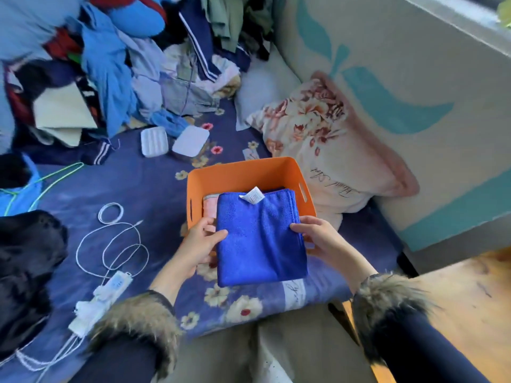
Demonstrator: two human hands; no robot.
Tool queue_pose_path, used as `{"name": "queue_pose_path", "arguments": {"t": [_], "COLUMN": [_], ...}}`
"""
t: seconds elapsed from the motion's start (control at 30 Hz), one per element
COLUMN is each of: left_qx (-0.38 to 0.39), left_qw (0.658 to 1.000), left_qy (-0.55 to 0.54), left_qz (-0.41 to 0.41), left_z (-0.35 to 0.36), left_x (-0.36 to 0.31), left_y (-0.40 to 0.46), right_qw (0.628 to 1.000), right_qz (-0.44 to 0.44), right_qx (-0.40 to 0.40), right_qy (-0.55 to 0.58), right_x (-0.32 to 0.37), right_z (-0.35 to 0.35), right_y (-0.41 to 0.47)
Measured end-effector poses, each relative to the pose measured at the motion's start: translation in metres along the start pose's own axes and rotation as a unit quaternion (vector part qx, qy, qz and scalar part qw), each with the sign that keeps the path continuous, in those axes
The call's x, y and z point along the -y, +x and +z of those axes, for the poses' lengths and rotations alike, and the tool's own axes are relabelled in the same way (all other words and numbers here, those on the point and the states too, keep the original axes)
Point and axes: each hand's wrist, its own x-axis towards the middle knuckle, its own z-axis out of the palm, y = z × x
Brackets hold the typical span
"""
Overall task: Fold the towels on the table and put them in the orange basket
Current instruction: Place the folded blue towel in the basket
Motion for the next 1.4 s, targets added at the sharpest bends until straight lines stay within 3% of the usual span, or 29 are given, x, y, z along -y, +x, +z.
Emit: {"name": "queue_pose_path", "arguments": {"t": [0.23, 0.53, 0.7, 0.97, 1.07, 1.13, 1.2, 1.23, 1.3, 1.37, 1.4], "left_qx": [-0.085, -0.185, -0.210, -0.225, -0.223, -0.180, -0.101, -0.056, 0.013, 0.030, 0.037], "left_qw": [0.992, 0.948, 0.920, 0.879, 0.861, 0.830, 0.790, 0.779, 0.764, 0.743, 0.743], "left_qy": [0.071, 0.218, 0.318, 0.410, 0.454, 0.528, 0.599, 0.620, 0.645, 0.669, 0.669], "left_qz": [-0.055, -0.137, -0.092, -0.092, -0.056, 0.031, 0.078, 0.073, 0.029, 0.005, -0.002], "left_z": [-0.002, 0.001, -0.006, -0.006, 0.002, 0.010, 0.014, 0.012, 0.005, -0.002, -0.004], "left_x": [-0.002, 0.049, 0.072, 0.070, 0.075, 0.081, 0.083, 0.083, 0.087, 0.089, 0.092], "left_y": [0.137, 0.238, 0.266, 0.286, 0.283, 0.283, 0.286, 0.289, 0.299, 0.309, 0.312], "right_qw": [0.999, 0.987, 0.986, 0.982, 0.970, 0.952, 0.919, 0.878, 0.754, 0.667, 0.652], "right_qz": [0.042, 0.142, 0.159, 0.167, 0.128, 0.067, -0.080, -0.170, -0.291, -0.304, -0.291], "right_qx": [0.005, 0.006, 0.003, 0.006, 0.001, -0.025, -0.049, -0.041, 0.008, 0.071, 0.087], "right_qy": [-0.032, -0.074, -0.058, -0.092, -0.206, -0.296, -0.384, -0.446, -0.589, -0.676, -0.695], "right_x": [0.033, -0.009, -0.024, -0.043, -0.048, -0.050, -0.055, -0.061, -0.077, -0.085, -0.085], "right_z": [0.016, 0.062, 0.084, 0.096, 0.095, 0.095, 0.093, 0.092, 0.089, 0.086, 0.085], "right_y": [0.136, 0.269, 0.305, 0.337, 0.342, 0.339, 0.329, 0.325, 0.323, 0.329, 0.336]}}
